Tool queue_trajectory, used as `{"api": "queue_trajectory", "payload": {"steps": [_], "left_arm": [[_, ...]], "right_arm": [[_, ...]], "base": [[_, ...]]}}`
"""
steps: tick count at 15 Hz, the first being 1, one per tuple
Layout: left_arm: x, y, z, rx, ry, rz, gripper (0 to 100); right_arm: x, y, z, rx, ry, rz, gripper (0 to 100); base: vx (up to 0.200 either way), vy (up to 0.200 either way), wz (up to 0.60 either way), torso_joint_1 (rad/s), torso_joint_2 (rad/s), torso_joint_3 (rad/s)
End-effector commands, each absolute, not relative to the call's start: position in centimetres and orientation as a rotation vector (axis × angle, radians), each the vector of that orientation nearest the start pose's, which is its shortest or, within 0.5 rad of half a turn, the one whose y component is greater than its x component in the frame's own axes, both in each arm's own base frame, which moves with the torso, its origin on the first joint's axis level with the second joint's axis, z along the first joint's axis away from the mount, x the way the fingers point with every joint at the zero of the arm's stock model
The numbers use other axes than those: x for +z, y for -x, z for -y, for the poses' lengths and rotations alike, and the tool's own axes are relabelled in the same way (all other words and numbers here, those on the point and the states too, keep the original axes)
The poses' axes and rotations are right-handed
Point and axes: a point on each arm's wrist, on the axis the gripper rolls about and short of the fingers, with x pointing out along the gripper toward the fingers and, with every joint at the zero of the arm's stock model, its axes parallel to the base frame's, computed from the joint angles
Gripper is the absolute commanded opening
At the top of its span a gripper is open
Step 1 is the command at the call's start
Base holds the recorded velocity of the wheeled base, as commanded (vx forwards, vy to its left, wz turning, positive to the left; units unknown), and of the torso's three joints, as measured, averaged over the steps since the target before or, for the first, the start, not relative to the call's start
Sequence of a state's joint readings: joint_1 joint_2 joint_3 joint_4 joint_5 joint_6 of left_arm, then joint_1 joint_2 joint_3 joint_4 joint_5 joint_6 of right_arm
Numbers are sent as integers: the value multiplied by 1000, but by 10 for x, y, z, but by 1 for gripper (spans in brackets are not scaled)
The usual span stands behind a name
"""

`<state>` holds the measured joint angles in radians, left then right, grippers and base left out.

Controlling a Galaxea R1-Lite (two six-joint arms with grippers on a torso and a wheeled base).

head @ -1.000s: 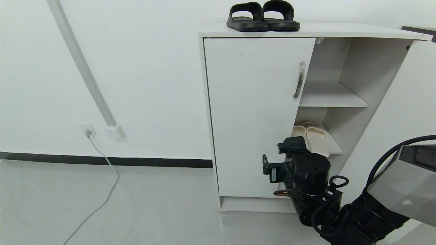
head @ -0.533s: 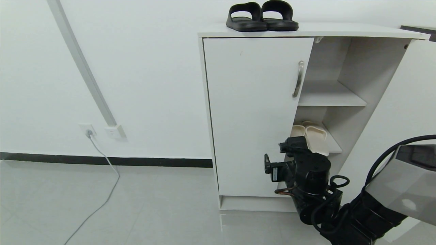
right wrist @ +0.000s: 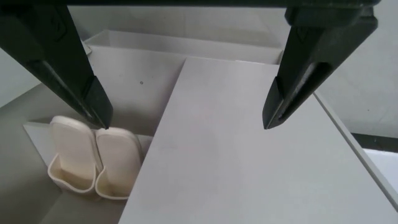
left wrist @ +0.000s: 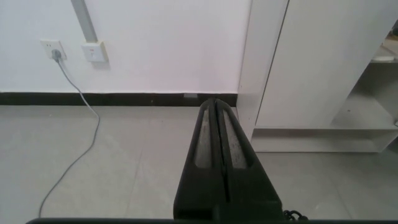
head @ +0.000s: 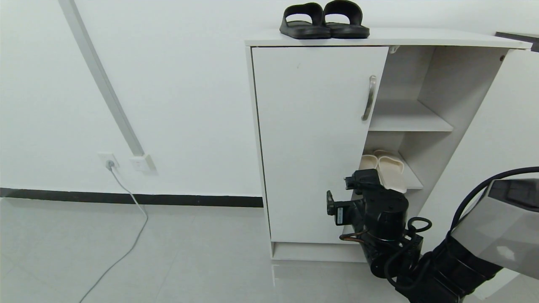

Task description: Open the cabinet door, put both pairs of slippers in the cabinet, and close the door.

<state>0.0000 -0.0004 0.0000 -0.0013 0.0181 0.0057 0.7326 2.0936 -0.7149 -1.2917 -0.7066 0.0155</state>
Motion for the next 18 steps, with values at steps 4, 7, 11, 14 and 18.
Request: {"api": "queue_trajectory", "payload": {"steps": [4, 7, 11, 14, 18], "left_arm": [[76, 23, 0, 18, -6, 1, 0], [76, 23, 0, 18, -6, 1, 0], [76, 23, 0, 18, -6, 1, 0], [76, 23, 0, 18, -6, 1, 0], [76, 23, 0, 18, -6, 1, 0]], "right_arm": [[93, -273, -226, 26, 44, -68, 100], [93, -273, -226, 26, 44, -68, 100], [93, -273, -226, 26, 44, -68, 100], [93, -273, -226, 26, 48, -71, 100], [93, -273, -226, 26, 48, -71, 100]], "base": [[0, 0, 0, 4, -129, -174], [0, 0, 0, 48, -411, -360], [0, 0, 0, 83, -483, -355], [0, 0, 0, 132, -468, -339], [0, 0, 0, 154, -473, -321]]}}
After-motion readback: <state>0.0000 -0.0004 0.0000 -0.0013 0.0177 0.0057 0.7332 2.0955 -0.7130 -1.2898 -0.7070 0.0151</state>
